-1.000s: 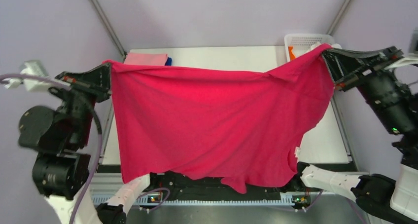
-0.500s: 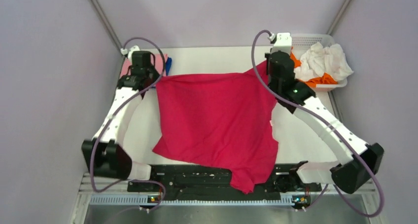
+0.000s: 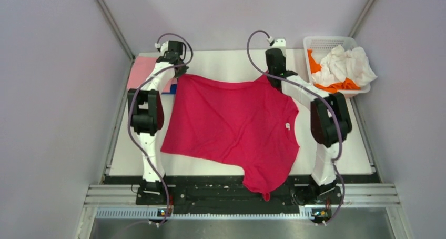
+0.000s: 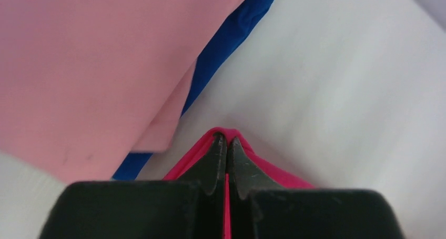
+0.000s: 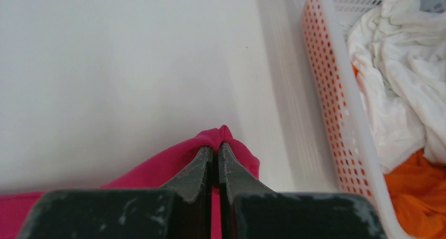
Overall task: Fold and stack the t-shirts
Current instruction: Flatten out the tshirt
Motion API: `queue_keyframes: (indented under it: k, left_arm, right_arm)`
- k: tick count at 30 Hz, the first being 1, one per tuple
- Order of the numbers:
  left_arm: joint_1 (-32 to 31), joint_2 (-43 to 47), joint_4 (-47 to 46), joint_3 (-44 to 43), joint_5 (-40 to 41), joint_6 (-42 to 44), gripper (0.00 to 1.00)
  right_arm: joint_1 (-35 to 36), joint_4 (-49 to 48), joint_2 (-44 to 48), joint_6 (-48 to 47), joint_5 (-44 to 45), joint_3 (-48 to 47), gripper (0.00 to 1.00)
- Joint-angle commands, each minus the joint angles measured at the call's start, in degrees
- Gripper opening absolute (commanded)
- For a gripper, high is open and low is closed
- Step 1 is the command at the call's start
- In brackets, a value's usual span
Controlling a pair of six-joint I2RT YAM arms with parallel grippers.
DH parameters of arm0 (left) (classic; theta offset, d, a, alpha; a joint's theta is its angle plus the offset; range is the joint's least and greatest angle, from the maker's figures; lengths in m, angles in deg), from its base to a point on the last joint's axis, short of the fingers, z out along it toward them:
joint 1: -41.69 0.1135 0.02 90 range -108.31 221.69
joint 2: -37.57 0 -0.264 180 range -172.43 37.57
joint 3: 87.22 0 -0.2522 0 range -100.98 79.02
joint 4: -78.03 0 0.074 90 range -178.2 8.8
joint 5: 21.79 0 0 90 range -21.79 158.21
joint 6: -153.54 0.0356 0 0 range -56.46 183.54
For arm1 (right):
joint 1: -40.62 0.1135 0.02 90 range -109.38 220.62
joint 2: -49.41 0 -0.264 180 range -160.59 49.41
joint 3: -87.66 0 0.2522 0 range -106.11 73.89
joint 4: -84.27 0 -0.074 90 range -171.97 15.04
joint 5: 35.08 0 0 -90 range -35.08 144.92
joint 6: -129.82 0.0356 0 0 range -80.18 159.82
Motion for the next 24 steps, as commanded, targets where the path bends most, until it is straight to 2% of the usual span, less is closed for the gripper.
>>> queue_keyframes:
  k: [1,2,3,5,6,7,10,11,13,17,24]
  left_arm:
    - [0.34,-8.94,-0.69,-14.06,1.20,-3.69,0.01]
    - [0.45,-11.16,0.69,-17.76,1.40,-4.13,0.10]
    - [0.59,-13.43,2.11,-21.09,1.55,-4.52,0.23]
    - [0.89,-15.93,3.82,-26.21,1.47,-5.10,0.60]
    - [0.92,-15.93,3.40,-26.38,0.79,-4.75,0.76]
    - [0.92,-15.40,2.72,-25.70,0.23,-4.41,0.84]
    - [0.48,-10.47,-0.45,-20.51,-1.53,-3.71,0.94]
    - [0.17,-9.29,-1.03,-18.43,-1.56,-3.55,0.95]
    - [-0.56,-5.96,-2.24,-14.45,-1.88,-2.85,0.98]
    - [-2.50,0.25,-1.85,-7.85,-3.41,-0.21,0.98]
    - [-6.63,10.04,-1.75,6.65,-5.16,4.22,0.99]
  right_arm:
    - [-3.06,-1.87,-11.62,2.98,-4.83,-13.94,0.00]
    - [-3.96,-0.77,-14.81,3.85,-5.78,-16.94,0.01]
    - [-4.61,0.67,-17.85,4.70,-6.85,-20.46,0.11]
    - [-5.86,7.49,-23.42,6.89,-9.94,-30.20,0.40]
    - [-6.32,11.49,-25.57,8.24,-11.66,-34.63,0.48]
    - [-6.56,14.77,-26.86,9.09,-13.14,-37.83,0.56]
    - [-6.78,16.56,-24.26,9.83,-14.03,-36.23,0.93]
    - [-6.74,15.52,-22.20,10.09,-14.38,-33.32,0.98]
    - [-6.73,12.48,-17.01,10.88,-16.90,-26.72,0.99]
    - [-6.74,7.51,-10.11,13.90,-24.60,-15.87,0.99]
    - [-6.66,4.82,-8.76,21.56,-38.57,-7.84,0.99]
